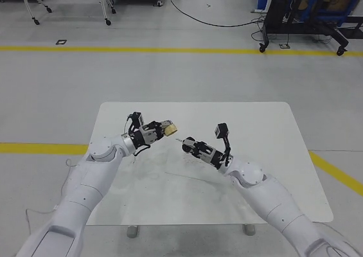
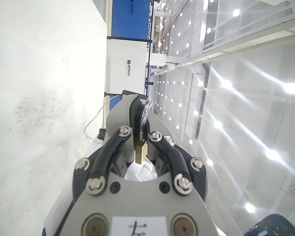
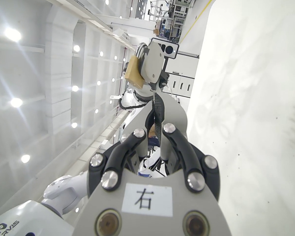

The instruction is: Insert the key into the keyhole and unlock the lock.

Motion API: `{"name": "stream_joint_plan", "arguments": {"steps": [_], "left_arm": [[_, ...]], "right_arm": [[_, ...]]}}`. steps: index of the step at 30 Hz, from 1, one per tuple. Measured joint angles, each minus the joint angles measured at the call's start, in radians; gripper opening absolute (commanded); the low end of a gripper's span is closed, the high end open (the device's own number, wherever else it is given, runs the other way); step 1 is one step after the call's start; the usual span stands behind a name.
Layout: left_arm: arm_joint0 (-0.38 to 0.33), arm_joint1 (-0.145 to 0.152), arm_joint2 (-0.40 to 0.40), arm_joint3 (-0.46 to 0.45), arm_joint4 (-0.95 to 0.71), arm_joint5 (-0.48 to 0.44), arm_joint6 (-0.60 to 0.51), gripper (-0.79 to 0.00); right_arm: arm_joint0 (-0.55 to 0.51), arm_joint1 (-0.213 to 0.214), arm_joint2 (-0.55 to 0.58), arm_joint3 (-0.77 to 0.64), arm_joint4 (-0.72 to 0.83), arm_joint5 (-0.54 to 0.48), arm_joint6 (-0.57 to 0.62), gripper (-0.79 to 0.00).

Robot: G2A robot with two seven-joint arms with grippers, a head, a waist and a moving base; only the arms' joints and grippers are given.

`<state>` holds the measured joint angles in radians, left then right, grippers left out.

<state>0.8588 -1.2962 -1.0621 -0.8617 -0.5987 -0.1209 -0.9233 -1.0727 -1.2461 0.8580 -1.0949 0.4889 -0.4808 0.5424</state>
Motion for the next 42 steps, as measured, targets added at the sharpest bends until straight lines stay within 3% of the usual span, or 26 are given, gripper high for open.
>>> {"name": "stream_joint_plan", "arguments": {"steps": [6,11,23,34,42], "left_arm": [[-0.008,-0.008,0.008,0.017,0.053,-0.044,0.116,-0.785],[0.004,-0.012,0.003,0.004,0.063,-0.045,0.208,-0.785],[0.027,-0.013,-0.011,-0.028,0.066,-0.042,0.272,-0.785],[0.065,-0.008,-0.024,-0.095,0.141,-0.039,0.335,-0.785],[0.074,-0.008,-0.021,-0.109,0.177,-0.024,0.326,-0.785]], "right_arm": [[-0.019,-0.027,-0.021,-0.037,-0.083,-0.033,-0.216,-0.785],[-0.039,-0.047,-0.044,-0.07,-0.182,0.012,-0.392,-0.785],[-0.045,-0.049,-0.047,-0.08,-0.193,0.024,-0.402,-0.785],[-0.046,-0.088,-0.081,-0.087,-0.334,0.079,-0.58,-0.785],[-0.032,-0.114,-0.078,-0.055,-0.333,0.084,-0.62,-0.785]]}}
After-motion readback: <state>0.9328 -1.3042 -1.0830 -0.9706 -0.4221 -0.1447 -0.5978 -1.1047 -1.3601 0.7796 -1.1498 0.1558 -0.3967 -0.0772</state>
